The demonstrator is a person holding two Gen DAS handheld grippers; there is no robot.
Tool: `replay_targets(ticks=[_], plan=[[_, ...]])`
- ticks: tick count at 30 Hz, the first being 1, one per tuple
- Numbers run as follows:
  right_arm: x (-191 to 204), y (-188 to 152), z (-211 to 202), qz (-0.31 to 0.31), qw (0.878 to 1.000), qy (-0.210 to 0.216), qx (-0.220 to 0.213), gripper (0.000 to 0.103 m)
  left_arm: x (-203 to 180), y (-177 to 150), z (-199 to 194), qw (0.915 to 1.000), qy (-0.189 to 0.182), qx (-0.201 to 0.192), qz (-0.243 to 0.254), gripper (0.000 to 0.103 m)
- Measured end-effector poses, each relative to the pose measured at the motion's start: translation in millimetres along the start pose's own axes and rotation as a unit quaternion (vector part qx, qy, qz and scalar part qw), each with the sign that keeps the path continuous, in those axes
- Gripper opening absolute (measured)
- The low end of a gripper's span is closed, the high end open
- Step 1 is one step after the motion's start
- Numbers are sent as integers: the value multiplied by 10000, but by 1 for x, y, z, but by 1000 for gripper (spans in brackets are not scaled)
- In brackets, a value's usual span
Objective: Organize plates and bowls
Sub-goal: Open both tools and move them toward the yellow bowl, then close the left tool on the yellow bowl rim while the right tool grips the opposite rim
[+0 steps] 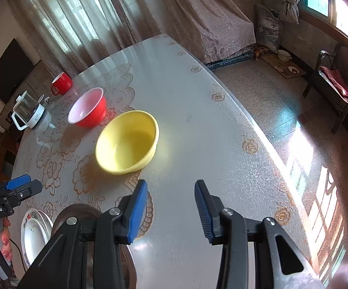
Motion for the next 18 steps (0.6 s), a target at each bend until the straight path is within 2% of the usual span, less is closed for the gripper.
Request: replay_targets(ticks=[11,18], plan=[[2,42,50,-171,9987,340,338,41,-25,29,38,9994,254,196,122,90],[5,57,78,-151,9972,516,518,41,-44,43,62,9987,230,317,332,88]])
Point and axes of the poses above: each gripper's, at about its wrist camera, not at the fingertips, and z roughly the way its jaws point, x to its left, y to its top, the point moved 8 cm from there along z, roughly the way its jaws point, and after that the axes turned 6 degrees about y, right-handed, at the moved point
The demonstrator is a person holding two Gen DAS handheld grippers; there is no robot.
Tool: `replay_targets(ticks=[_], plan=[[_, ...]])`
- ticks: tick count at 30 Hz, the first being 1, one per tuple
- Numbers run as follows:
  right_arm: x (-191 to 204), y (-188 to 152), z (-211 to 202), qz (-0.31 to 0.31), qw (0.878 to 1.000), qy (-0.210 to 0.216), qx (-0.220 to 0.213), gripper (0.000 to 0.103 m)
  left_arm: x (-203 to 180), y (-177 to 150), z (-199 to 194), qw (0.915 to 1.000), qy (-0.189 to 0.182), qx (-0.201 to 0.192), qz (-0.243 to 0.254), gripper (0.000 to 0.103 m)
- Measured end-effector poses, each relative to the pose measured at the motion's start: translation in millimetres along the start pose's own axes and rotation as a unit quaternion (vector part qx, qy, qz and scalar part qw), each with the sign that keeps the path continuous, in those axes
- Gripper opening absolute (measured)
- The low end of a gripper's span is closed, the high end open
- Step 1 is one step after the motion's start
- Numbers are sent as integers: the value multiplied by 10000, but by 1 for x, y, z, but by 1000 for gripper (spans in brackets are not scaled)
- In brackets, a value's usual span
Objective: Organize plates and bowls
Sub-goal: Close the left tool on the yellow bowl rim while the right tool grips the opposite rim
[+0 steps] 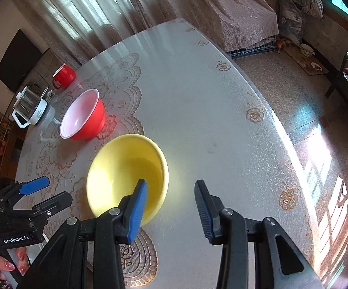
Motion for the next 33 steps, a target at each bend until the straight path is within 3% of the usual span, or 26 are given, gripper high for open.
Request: replay_targets(ticks=[7,11,19,33], plan=[[3,3,18,-182,9997,49,172,41,-10,6,19,9998,-106,175,46,76],[6,2,26,-239,9993,105,250,39,-15,8,29,9994,-198,277,77,62],[9,0,37,-313,9987,151,379,34,-28,6,40,9986,-283,375,228,58],[17,-9,46,-631,9965,-18,544,14,-54,5,48,9972,-276,328,606,20]])
Point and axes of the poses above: each gripper's, at about its wrist camera, not at the fingertips, and z roughly the way its jaws point, x to its left, y to its top, the point moved 8 cm from there along z, roughly the way its jaws point, and after that the axes turned 6 degrees about y, right-handed, at the moved point
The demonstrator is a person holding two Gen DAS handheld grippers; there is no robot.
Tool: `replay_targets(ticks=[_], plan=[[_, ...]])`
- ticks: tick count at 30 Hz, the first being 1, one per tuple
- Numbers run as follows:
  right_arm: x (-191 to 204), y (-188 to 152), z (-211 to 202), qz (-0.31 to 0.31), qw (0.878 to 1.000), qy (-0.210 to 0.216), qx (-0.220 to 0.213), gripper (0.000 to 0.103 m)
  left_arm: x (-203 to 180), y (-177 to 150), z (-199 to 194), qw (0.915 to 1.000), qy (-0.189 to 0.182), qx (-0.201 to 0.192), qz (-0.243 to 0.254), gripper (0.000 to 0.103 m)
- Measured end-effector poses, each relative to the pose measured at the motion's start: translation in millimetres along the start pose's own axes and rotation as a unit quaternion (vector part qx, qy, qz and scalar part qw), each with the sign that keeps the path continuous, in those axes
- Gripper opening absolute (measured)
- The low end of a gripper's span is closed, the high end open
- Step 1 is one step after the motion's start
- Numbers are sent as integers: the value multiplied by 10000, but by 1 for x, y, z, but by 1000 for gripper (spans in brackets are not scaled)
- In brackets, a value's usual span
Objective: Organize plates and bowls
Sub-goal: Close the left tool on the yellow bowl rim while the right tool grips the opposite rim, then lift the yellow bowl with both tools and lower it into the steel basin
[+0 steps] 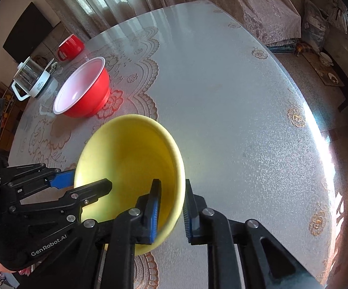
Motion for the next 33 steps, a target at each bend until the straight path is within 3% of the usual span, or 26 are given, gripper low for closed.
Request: replay_targets(ticks=[17,33], plan=[[18,-2,-5,-141,9999,24,-46,14,10,-11,-16,9998,64,-45,-183,20],[72,-16,-53,-579,9979,49,-285,14,34,-54,-86,9976,26,-438,-526,20]])
Point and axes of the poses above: each gripper's, at about its wrist camera, not at the fingertips, and z roughly the way its jaws point, x to its left, y to its top, the point moved 8 cm from there along z, roughly the way its jaws point, and after that the axes turned 6 degrees about y, right-handed, at the moved point
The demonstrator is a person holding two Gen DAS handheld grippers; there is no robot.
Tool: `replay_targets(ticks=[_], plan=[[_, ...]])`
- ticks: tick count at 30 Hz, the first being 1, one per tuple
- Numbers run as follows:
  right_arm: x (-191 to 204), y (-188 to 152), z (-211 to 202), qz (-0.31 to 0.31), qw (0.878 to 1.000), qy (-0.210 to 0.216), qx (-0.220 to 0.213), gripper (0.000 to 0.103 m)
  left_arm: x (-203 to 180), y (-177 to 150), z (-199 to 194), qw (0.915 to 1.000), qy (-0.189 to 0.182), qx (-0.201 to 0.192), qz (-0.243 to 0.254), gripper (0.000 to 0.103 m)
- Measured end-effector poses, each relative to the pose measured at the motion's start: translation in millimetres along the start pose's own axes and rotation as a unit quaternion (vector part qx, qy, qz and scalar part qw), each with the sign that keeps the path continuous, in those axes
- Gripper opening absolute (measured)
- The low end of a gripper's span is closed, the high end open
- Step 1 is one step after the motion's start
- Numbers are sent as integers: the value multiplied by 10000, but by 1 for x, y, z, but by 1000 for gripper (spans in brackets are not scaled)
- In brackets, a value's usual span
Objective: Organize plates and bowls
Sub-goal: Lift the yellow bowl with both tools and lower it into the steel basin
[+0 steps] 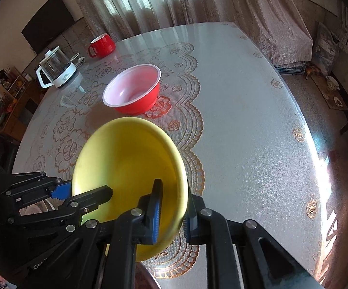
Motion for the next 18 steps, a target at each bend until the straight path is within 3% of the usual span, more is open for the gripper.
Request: replay_targets(ticks=[11,18], plan=[[45,-36,-32,-122,9999,-66,-48,14,6,-60,-43,9997,-142,-156,95,21],[67,-71,-36,-108,9998,-174,88,14,8,-103,-54,9995,-287,-33,126,21]])
Point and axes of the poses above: each gripper's, at about its wrist camera, not at the fingertips, and z roughly the way its jaws point, x to its left, y to its top, the point moved 8 cm from there along z, roughly the way its jaws point, and after that the axes turned 6 degrees about y, right-handed, at the moved point
